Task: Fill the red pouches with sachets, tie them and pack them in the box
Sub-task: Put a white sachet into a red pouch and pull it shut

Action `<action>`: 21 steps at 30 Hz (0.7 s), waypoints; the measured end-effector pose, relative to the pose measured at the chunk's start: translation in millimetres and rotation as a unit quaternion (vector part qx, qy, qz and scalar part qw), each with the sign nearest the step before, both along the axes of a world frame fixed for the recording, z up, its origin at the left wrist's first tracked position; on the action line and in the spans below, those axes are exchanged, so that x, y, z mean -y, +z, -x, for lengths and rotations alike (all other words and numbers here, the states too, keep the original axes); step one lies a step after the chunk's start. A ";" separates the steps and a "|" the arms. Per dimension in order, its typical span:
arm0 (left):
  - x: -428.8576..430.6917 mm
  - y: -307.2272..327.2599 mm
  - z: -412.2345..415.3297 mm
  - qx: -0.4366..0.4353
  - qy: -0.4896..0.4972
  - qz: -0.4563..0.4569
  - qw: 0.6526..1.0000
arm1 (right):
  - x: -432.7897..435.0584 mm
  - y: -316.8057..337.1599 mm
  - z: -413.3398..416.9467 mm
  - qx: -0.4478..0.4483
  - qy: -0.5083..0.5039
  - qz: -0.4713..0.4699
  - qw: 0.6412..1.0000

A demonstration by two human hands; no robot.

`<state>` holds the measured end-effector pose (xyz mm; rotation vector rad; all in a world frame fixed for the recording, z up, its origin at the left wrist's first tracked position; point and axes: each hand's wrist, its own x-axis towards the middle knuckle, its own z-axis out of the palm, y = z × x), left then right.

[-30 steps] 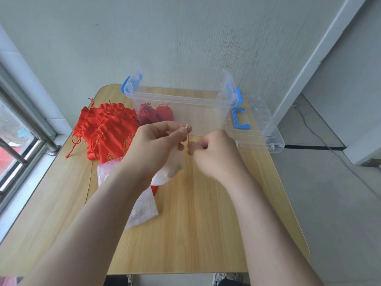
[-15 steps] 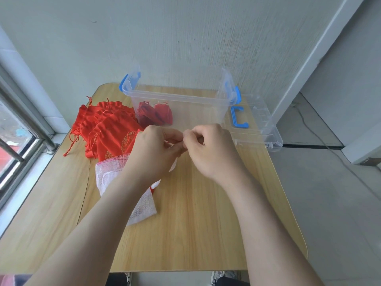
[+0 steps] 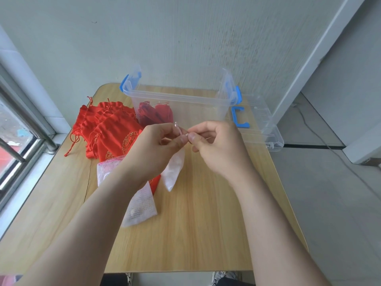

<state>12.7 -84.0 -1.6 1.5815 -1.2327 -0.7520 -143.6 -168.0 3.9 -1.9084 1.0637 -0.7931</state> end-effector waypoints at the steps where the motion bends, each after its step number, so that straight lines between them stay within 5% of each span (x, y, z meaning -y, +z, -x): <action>1: 0.2 -0.7 -0.2 0.003 -0.004 0.000 1.000 | 0.1 -0.7 -0.1 -0.010 0.005 -0.004 1.000; 7: -2.6 0.6 -1.1 0.001 -0.017 -0.008 1.000 | 0.7 -2.2 -0.2 -0.050 0.017 -0.026 0.998; 15: -3.4 2.1 -4.8 -0.083 0.009 -0.046 0.995 | 0.1 -1.0 -3.2 -0.077 0.016 0.067 0.995; 21: -1.2 2.5 -0.2 -0.104 -0.017 -0.075 0.992 | -0.4 0.3 -4.4 -0.098 0.029 0.010 0.995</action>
